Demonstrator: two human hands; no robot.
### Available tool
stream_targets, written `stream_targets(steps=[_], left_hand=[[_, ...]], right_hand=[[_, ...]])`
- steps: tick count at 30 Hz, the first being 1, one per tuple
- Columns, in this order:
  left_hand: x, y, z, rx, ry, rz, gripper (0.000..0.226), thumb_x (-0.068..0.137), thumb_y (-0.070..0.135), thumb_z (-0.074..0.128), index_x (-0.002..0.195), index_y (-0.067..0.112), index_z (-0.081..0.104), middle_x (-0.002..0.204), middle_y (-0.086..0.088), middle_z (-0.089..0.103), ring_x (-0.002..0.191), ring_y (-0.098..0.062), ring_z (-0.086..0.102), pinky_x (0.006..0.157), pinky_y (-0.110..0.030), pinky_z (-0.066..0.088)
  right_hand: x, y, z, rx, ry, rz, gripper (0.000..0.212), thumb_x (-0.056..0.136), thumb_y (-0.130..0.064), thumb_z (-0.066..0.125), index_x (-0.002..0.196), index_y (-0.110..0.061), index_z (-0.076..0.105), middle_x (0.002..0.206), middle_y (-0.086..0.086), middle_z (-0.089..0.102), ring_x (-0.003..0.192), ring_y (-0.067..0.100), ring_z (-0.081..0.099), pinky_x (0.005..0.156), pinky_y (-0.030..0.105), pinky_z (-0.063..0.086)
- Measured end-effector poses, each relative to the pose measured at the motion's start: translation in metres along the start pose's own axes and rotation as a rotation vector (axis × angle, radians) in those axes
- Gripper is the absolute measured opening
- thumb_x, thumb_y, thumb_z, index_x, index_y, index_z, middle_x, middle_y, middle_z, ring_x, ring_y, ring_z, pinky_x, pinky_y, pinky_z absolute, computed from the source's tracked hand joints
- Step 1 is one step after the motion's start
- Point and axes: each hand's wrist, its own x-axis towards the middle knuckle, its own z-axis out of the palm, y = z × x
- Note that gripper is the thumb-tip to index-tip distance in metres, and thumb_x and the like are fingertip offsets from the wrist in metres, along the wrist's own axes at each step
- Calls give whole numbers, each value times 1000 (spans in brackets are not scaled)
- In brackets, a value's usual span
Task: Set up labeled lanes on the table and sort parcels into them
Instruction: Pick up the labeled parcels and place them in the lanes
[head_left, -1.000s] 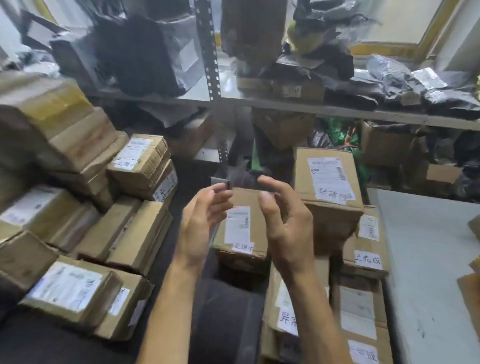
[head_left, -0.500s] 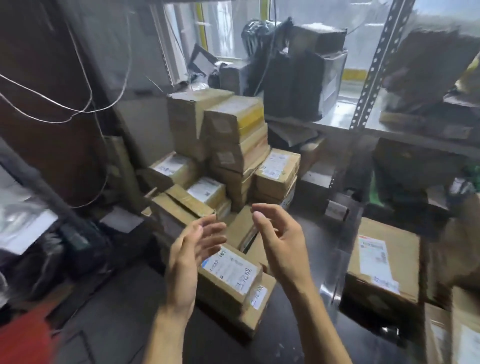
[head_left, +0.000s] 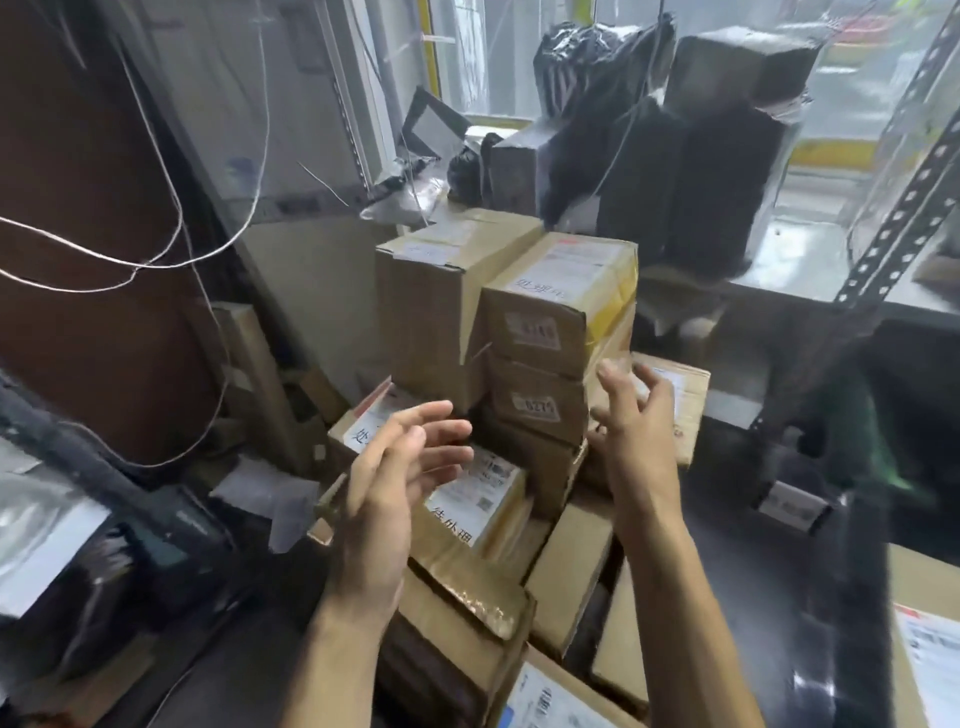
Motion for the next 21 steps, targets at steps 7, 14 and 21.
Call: stream_targets(steps=[7,14,21], left_hand=[[69,2,26,4,-228,32,38,93,30,44,124,26,66,93,-6,73,82,-21,67,76,-30,53],[108,-8,49,-88,-414,-16,28,93,29,47,106,36,70,86,-2,64,70,-17,58,70,-28,50],[112,-18,60,-154,-396,-64,28,88,25,48,116,26,50,65,1,52,62,-15,51,62,-24,46]], right_hand=[[70,-22,38,-148,120,1,114,61,-83,62,156,-33,24,148,1,50,130,21,55,108,45,46],[78,-23,36,-54,60,4,53,81,-55,56,126,-28,62,115,-4,73,91,2,71,62,17,52],[66,-16,26,182,192,47,52,92,-49,48,127,-15,66,115,3,74,105,18,63,93,38,46]])
